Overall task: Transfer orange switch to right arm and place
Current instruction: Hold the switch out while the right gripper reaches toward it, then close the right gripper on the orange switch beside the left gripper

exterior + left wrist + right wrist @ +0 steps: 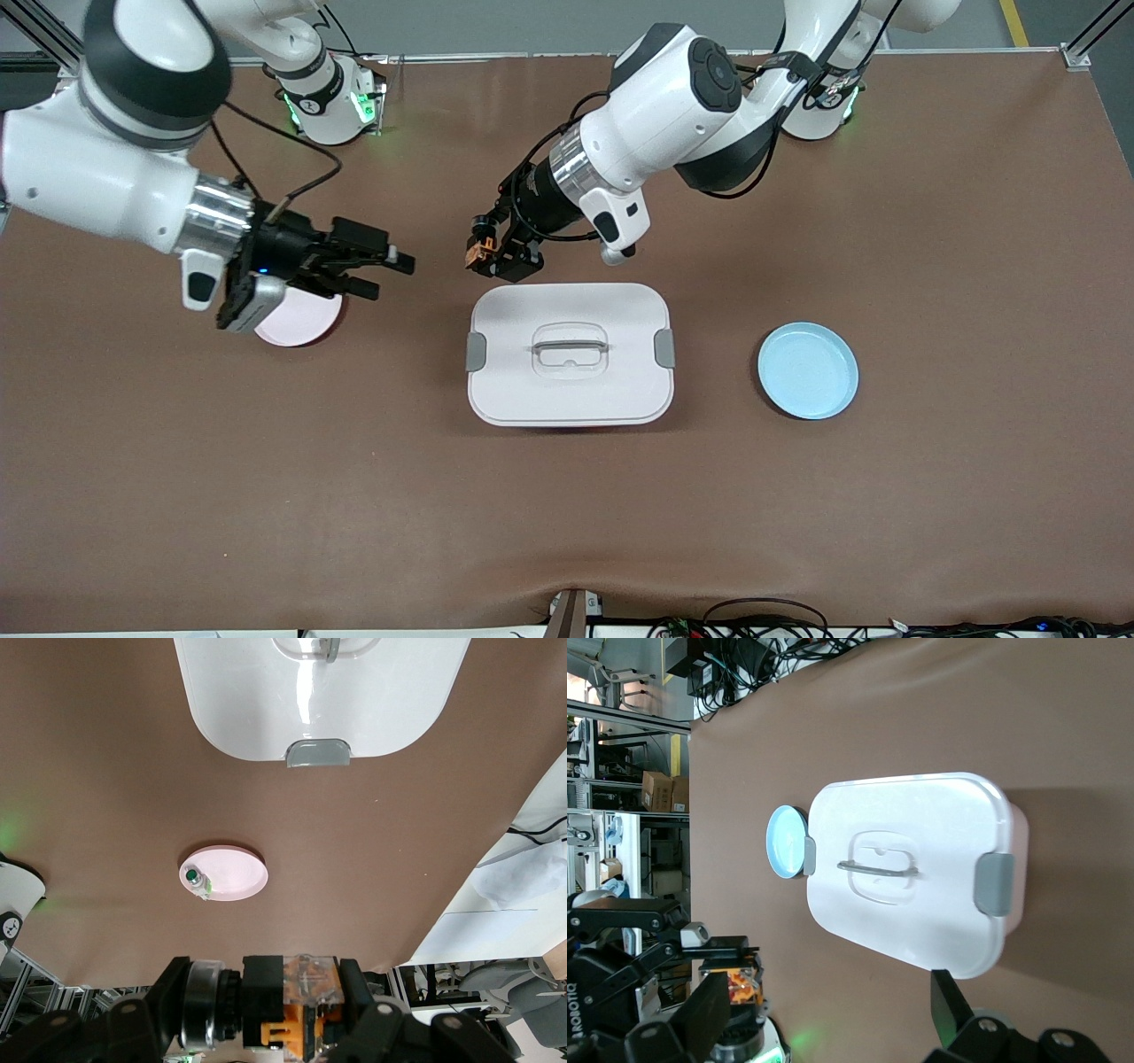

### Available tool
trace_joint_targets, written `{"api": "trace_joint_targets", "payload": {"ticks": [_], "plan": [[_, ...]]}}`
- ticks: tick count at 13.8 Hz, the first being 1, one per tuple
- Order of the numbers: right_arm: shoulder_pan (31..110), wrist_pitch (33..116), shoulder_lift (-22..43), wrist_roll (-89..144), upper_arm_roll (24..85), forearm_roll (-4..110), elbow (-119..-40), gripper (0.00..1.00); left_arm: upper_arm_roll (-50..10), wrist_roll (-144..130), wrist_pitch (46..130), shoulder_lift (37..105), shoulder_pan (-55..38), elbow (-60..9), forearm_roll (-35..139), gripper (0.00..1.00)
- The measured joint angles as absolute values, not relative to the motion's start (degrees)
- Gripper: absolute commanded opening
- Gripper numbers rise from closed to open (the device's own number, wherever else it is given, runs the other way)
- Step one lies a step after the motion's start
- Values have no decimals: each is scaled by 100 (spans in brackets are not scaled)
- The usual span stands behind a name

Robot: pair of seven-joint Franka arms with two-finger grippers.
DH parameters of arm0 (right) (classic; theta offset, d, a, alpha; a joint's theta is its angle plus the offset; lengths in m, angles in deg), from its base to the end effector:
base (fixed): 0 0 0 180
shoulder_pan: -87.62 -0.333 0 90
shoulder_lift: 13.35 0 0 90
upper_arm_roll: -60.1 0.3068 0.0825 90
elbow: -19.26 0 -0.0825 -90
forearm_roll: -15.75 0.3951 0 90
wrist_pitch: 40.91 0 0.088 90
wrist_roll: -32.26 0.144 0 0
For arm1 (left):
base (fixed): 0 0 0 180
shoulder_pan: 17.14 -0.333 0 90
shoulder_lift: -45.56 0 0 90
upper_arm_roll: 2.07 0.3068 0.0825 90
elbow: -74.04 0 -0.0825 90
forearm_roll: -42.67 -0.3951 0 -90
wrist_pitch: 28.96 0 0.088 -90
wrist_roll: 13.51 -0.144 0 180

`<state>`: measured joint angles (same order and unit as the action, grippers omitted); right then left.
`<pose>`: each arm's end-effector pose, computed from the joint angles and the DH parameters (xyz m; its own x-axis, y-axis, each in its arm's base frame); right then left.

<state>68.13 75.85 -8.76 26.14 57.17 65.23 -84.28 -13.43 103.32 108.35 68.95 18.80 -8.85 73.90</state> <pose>0.5808 0.2440 0.4879 0.9968 0.0141 0.0784 0.0661 -0.6955 -0.7155 0.5133 -0.5466 0.4831 0.0469 0.7331 -0.6785 0.9956 0.0212 0.0917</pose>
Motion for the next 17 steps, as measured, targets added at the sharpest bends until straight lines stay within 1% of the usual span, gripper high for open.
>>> {"api": "trace_joint_targets", "payload": {"ticks": [8,17], "plan": [[5968,8454,-943,3667,5719,6533,-8547,100,-1336,10332,10836,6896,1881,-879,7390,37],[5903,8466,-945,3664,5714,6273,-8745,100,-1334,10332,10836,6901,1886,-878,7390,37]]}}
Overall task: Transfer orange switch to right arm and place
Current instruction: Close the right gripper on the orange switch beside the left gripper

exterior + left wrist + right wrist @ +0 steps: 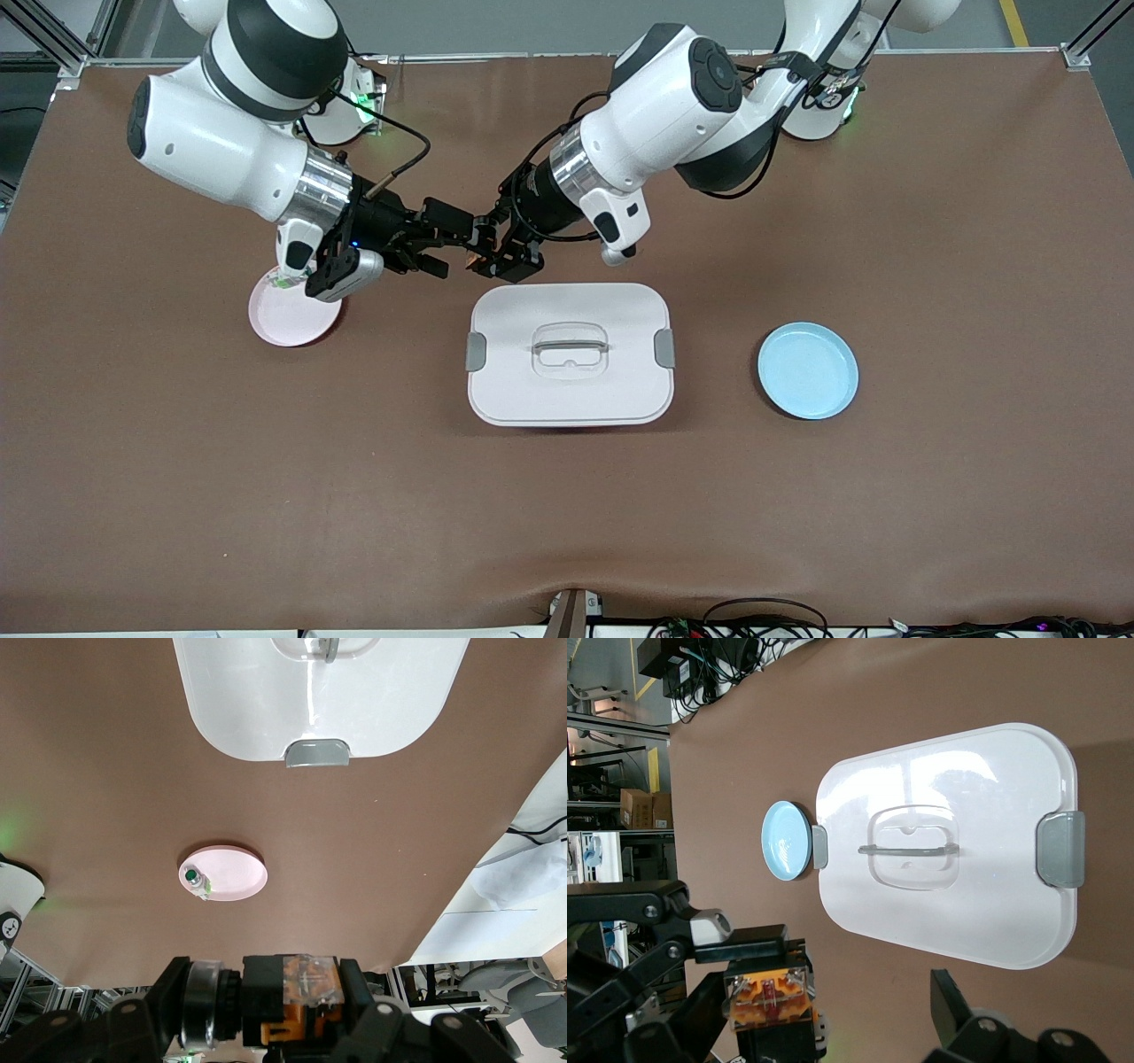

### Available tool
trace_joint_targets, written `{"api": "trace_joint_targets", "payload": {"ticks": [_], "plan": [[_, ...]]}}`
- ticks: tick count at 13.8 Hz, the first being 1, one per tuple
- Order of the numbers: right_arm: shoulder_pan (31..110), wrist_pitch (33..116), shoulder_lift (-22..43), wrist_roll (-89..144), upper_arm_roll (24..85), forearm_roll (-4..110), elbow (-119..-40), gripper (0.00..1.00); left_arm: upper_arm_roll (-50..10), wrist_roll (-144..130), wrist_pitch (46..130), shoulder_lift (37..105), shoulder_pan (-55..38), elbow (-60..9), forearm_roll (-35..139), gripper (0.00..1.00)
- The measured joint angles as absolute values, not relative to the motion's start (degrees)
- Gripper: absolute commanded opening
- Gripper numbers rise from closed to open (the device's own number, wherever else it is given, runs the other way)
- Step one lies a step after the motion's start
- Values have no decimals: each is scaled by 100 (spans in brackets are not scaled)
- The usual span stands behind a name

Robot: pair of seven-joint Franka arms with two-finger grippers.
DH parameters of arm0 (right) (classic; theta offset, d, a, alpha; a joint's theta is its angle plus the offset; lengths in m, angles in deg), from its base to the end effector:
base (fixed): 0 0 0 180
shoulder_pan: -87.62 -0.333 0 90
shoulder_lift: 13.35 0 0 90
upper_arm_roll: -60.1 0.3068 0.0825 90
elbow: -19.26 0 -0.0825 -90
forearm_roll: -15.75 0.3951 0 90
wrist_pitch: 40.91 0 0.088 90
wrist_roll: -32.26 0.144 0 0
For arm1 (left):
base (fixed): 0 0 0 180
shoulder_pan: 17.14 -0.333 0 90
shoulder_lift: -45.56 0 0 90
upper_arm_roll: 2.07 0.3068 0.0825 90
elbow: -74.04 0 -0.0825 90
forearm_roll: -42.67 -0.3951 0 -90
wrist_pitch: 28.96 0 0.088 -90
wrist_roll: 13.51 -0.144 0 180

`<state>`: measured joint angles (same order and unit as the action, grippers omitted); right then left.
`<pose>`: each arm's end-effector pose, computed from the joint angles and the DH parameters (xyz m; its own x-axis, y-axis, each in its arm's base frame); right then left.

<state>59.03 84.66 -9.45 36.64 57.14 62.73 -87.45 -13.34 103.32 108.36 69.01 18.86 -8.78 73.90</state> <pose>0.5483 0.3172 0.4747 0.9982 -0.0490 0.0344 -0.0120 -0.7270 -0.6866 0.5138 -0.5466 0.4829 0.0468 0.7332 -0.6784 0.9955 0.0218 0.0922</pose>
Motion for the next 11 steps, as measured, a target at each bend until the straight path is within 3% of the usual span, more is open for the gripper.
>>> {"api": "trace_joint_targets", "payload": {"ticks": [6,8,9,10,11], "plan": [[5783,8474,-945,3666,5714,6272,-8794,100,-1333,10332,10836,6901,1886,-854,7390,37],[5752,8474,-946,3666,5714,6271,-8794,72,-1333,10332,10836,6901,1886,-853,7390,37],[5746,8474,-949,3666,5714,6271,-8794,52,-1333,10332,10836,6901,1886,-853,7390,37],[5741,8476,-956,3666,5716,6279,-8786,30,-1333,10332,10836,6906,1889,-857,7389,37],[5730,8477,-982,3666,5718,6276,-8781,0,-1333,10332,10836,6921,1897,-857,7389,37]]}}
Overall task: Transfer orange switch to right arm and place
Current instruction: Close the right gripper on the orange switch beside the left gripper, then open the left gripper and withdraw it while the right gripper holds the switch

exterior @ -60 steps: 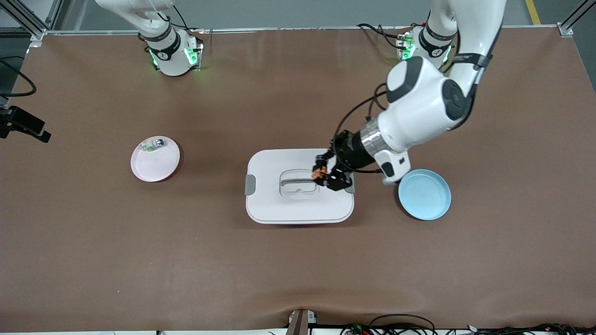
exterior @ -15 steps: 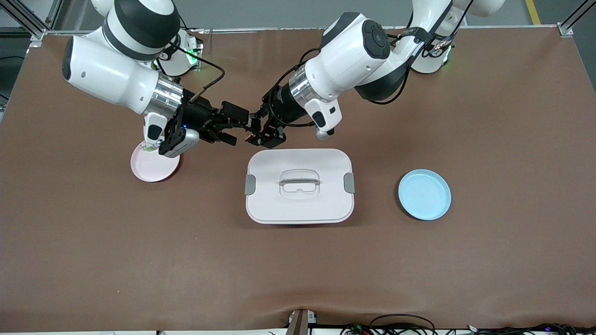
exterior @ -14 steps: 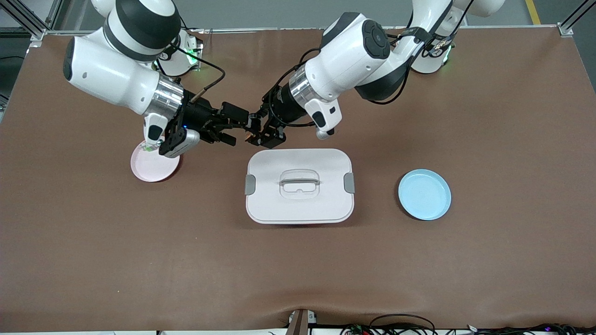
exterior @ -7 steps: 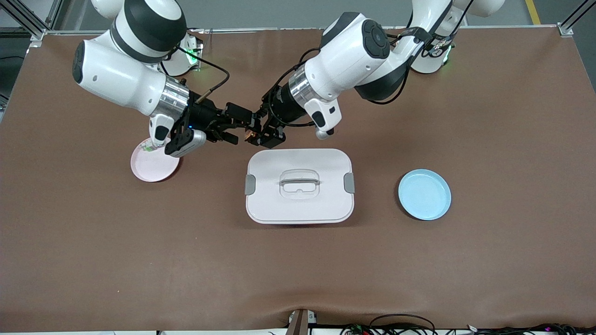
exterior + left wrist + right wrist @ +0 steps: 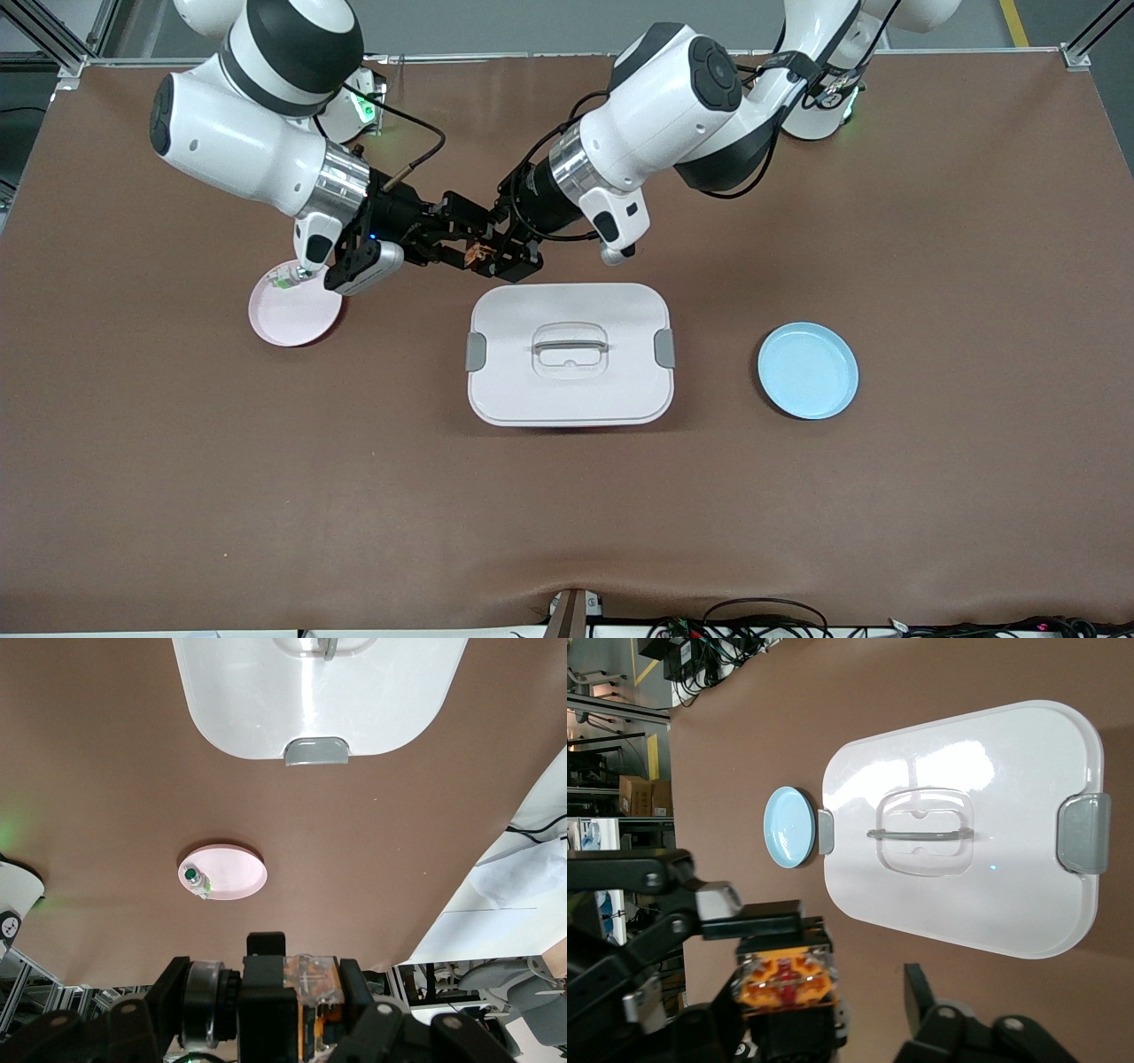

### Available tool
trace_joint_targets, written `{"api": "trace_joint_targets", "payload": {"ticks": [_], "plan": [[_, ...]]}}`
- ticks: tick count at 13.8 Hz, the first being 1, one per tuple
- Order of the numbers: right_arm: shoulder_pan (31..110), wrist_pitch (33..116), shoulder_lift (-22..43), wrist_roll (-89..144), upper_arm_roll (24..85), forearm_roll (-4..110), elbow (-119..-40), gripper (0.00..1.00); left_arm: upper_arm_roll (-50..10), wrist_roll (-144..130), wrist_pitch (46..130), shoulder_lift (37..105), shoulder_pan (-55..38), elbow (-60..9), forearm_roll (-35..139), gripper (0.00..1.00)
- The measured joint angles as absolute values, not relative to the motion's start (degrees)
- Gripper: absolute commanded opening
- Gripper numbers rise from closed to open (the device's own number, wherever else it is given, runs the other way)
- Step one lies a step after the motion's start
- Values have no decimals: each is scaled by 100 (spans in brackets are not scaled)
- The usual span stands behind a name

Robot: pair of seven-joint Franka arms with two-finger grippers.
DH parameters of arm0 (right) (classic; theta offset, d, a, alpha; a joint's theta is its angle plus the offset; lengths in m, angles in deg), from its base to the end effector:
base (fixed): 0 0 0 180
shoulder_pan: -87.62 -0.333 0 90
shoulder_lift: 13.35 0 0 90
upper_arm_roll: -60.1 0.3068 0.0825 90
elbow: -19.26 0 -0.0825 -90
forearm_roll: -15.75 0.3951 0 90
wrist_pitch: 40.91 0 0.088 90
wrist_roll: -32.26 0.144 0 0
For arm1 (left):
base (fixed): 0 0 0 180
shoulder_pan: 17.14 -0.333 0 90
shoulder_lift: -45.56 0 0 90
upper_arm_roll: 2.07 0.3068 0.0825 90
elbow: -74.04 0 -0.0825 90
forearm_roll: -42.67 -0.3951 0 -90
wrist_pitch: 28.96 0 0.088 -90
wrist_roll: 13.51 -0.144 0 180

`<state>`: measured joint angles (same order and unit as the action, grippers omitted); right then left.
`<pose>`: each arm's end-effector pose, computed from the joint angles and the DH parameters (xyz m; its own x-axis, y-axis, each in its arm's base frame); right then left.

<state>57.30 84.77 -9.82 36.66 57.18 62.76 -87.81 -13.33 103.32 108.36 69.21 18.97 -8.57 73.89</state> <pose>0.5369 0.3329 0.4757 0.9992 -0.0199 0.0353 0.0098 -0.7263 -0.6873 0.5136 -0.5480 0.4823 0.0478 0.7329 -0.6787 0.9955 0.0203 0.0920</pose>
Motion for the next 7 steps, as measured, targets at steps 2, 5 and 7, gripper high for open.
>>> {"api": "trace_joint_targets", "payload": {"ticks": [2,5,7], "plan": [[5708,8477,-1027,3667,5723,6257,-8781,0,-1333,10332,10837,6945,1919,-857,7389,37],[5706,8474,-1034,3648,5723,6234,-8781,0,-1335,10332,10837,6945,1922,-854,7389,41],[5706,8474,-1034,3649,5723,6234,-8781,0,-1335,10332,10837,6945,1922,-854,7389,100]]}}
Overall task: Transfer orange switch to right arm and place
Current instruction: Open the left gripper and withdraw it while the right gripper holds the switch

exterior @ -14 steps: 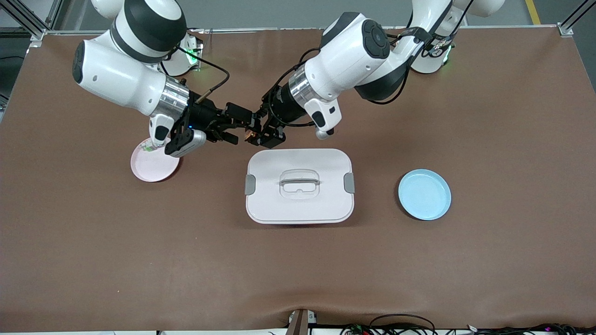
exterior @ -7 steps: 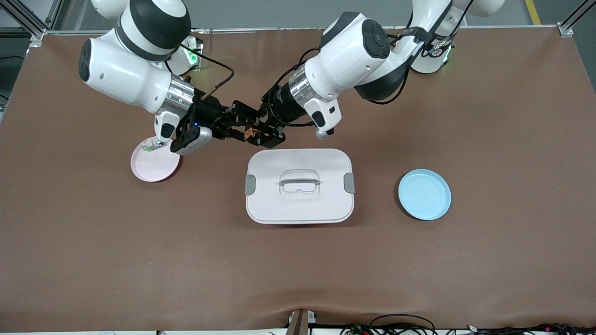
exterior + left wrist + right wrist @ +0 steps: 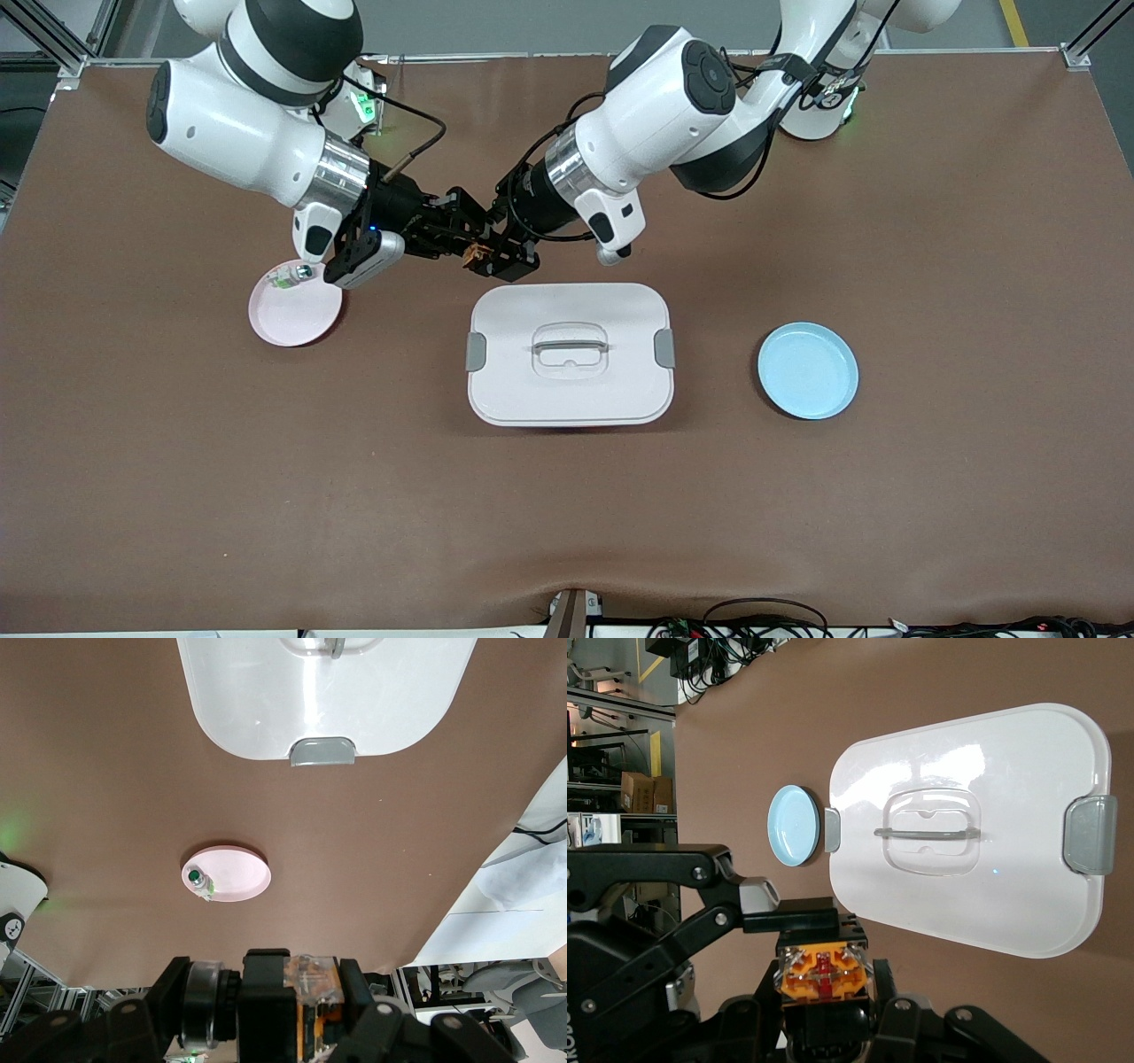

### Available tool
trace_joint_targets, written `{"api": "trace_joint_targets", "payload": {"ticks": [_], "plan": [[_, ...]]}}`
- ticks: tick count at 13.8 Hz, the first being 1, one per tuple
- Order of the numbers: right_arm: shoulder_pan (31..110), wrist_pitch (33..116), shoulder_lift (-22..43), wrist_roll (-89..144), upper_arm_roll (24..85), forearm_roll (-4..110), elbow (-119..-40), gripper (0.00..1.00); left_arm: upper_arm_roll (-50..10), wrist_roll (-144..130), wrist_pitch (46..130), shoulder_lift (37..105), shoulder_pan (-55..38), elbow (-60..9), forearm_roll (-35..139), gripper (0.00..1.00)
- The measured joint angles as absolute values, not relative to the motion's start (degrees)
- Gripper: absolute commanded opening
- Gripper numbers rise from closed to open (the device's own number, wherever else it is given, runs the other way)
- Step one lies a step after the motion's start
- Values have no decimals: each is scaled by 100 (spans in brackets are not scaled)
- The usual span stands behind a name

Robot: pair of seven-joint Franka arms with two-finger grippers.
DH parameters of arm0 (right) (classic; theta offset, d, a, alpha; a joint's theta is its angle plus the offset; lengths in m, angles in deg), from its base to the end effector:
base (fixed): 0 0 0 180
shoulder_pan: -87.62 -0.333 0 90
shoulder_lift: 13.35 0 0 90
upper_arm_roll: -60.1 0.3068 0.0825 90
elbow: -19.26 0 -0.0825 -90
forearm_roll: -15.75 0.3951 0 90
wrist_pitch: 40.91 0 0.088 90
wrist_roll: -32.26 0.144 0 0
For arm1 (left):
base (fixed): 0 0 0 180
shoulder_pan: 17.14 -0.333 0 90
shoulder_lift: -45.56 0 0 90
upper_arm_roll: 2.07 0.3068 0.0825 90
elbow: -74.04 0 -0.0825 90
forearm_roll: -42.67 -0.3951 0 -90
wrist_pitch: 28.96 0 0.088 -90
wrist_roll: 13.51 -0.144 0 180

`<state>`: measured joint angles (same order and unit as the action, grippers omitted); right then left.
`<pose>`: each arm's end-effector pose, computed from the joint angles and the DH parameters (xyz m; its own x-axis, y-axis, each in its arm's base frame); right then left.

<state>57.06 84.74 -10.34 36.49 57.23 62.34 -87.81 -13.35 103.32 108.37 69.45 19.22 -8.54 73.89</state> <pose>0.5340 0.3347 0.4810 0.9988 -0.0097 0.0479 0.0258 -0.7272 -0.6859 0.5116 -0.5508 0.4796 0.0491 0.7340 -0.6774 0.9959 0.0156 0.0891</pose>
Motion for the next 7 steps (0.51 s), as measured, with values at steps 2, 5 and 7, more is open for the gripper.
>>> {"api": "trace_joint_targets", "payload": {"ticks": [2,5,7], "plan": [[5706,8473,-1034,3679,5721,6219,-8786,0,-1335,10332,10839,6944,1924,-851,7386,100],[5707,8469,-1028,3732,5686,6168,-8839,0,-1316,10332,10864,6940,1918,-784,7383,100],[5707,8466,-1025,3732,5667,6139,-8844,0,-1312,10332,10864,6939,1908,-759,7378,100]]}}
